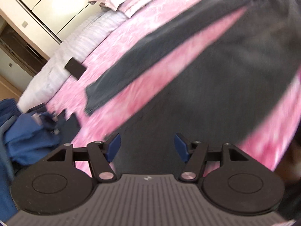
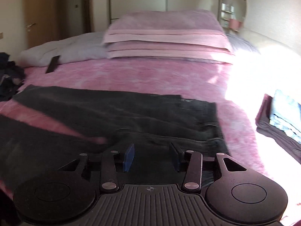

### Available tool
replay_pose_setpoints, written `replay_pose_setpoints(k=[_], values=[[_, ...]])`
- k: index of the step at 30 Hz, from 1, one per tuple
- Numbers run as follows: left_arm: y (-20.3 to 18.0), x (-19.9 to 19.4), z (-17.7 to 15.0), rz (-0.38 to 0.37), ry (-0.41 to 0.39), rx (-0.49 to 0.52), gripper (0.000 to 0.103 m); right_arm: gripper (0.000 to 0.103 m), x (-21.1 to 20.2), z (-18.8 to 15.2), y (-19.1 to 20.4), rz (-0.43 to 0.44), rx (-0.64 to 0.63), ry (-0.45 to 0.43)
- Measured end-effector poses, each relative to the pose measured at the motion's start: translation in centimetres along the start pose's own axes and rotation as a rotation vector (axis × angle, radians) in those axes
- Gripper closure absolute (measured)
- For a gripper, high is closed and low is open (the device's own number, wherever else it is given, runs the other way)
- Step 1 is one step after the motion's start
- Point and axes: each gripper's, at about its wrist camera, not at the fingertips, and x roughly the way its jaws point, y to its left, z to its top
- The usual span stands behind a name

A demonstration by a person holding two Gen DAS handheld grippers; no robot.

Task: Fold clothes
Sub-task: 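Grasp a jeans leg hem with the left gripper and pull it straight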

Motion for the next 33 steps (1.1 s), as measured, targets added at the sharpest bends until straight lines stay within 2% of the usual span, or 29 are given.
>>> replay_pose_setpoints(k=[4,9,12,16,18,19,20,24,29,33], values=[[-1.0,-1.6,-4.9,0.074,0.039,0.157,0.043,0.058,-0.5,-2.0,8.1,0.145,-0.082,-0.019],[-3.1,-1.8,-8.3,0.119,0.001,0.325,0.046,0.058,1.3,-4.4,17.0,0.260,-0.229,-0.010],[-4.1,-0.5,-8.7,0.173,-0.029,0.453,0.047,0.058,2.7,-5.7,21.4,0.285,-0.365,0.016],[-4.8,1.3,-8.7,0.203,-0.056,0.633,0.051,0.058,3.2,-7.6,25.6,0.268,-0.565,0.032],[-5.0,2.2,-8.6,0.209,-0.055,0.701,0.058,0.058,3.2,-8.5,26.8,0.257,-0.647,0.023],[-5.1,2.6,-8.6,0.210,-0.052,0.730,0.069,0.058,3.1,-9.0,27.2,0.240,-0.690,0.018],[-5.2,3.0,-8.5,0.210,-0.044,0.749,0.090,0.058,2.9,-9.8,27.7,0.219,-0.734,0.014],[-5.2,3.1,-9.0,0.202,-0.023,0.729,0.096,0.058,2.4,-11.6,28.8,0.184,-0.890,-0.002],[-4.2,-0.4,-10.4,0.186,-0.007,0.625,0.098,0.058,3.2,-13.6,28.7,0.127,-0.973,0.015],[-5.8,-1.2,-11.2,0.156,0.028,0.582,0.098,0.058,4.3,-14.6,28.1,0.087,-1.009,0.029]])
